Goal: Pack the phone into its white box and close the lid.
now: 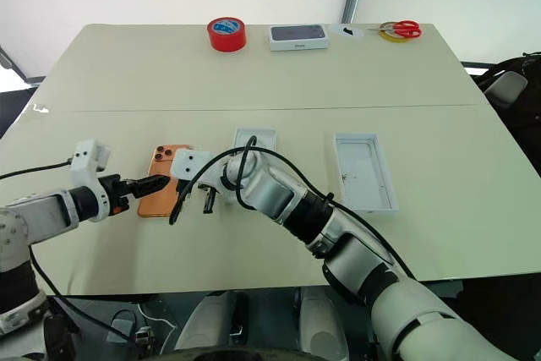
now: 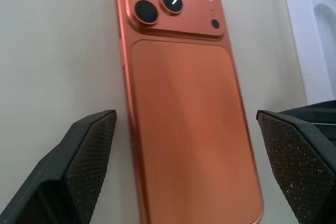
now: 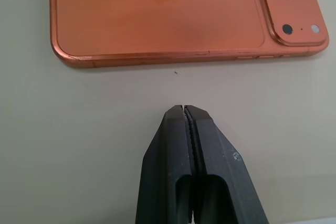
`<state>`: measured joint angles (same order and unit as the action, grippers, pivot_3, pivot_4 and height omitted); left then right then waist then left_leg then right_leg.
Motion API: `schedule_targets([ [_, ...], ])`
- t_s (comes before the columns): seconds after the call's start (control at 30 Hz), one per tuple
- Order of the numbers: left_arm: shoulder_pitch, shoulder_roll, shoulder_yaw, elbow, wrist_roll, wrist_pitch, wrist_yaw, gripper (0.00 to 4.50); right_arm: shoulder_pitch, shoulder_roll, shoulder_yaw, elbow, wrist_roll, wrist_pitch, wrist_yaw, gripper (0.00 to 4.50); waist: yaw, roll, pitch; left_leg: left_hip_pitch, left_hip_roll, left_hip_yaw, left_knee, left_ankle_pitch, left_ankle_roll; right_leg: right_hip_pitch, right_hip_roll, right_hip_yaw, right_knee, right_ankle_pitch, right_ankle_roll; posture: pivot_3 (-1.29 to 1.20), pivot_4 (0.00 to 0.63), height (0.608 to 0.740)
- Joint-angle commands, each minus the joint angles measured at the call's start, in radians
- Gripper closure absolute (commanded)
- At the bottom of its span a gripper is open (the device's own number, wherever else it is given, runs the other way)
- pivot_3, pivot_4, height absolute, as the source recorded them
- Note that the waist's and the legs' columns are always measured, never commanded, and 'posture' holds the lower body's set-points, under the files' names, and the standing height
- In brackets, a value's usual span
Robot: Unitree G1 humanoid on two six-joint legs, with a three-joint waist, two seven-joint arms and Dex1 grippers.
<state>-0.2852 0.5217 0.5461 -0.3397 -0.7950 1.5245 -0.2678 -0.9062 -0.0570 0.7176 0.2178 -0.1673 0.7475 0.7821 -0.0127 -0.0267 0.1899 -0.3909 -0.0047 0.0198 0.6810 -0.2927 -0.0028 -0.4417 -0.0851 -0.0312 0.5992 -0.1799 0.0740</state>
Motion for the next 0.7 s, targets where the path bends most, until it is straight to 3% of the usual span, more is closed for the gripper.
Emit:
schedule_targets([
  [0.03,-0.004,-0.050,-0.039,-0.033,-0.025,0.064,-0.002,0.03,-0.020,0.019,0.005,0.002,-0.018,-0.020,-0.002,4.50,0.001,0.000,0.000,0.000,0.000,0.000,0.000,0.000,0.000,0.000,0.000,0.000,0.000,0.000,0.000,0.00,0.150,0.732],
  [0.43,-0.026,-0.158,-0.049,-0.079,-0.075,0.090,0.026,0.03,0.006,-0.007,-0.009,-0.020,-0.031,-0.026,0.017,4.50,0.004,0.000,-0.001,0.001,-0.002,-0.001,0.000,0.000,0.000,0.002,-0.002,-0.001,0.000,0.000,0.000,0.00,0.150,0.732],
  [0.7,-0.066,-0.130,0.016,-0.020,-0.093,0.090,0.050,0.03,0.016,-0.004,-0.009,-0.026,-0.031,-0.021,0.013,4.50,-0.001,0.000,-0.001,0.001,-0.002,-0.001,0.000,0.000,0.000,0.001,-0.002,-0.001,0.000,0.000,0.000,0.00,0.150,0.732],
])
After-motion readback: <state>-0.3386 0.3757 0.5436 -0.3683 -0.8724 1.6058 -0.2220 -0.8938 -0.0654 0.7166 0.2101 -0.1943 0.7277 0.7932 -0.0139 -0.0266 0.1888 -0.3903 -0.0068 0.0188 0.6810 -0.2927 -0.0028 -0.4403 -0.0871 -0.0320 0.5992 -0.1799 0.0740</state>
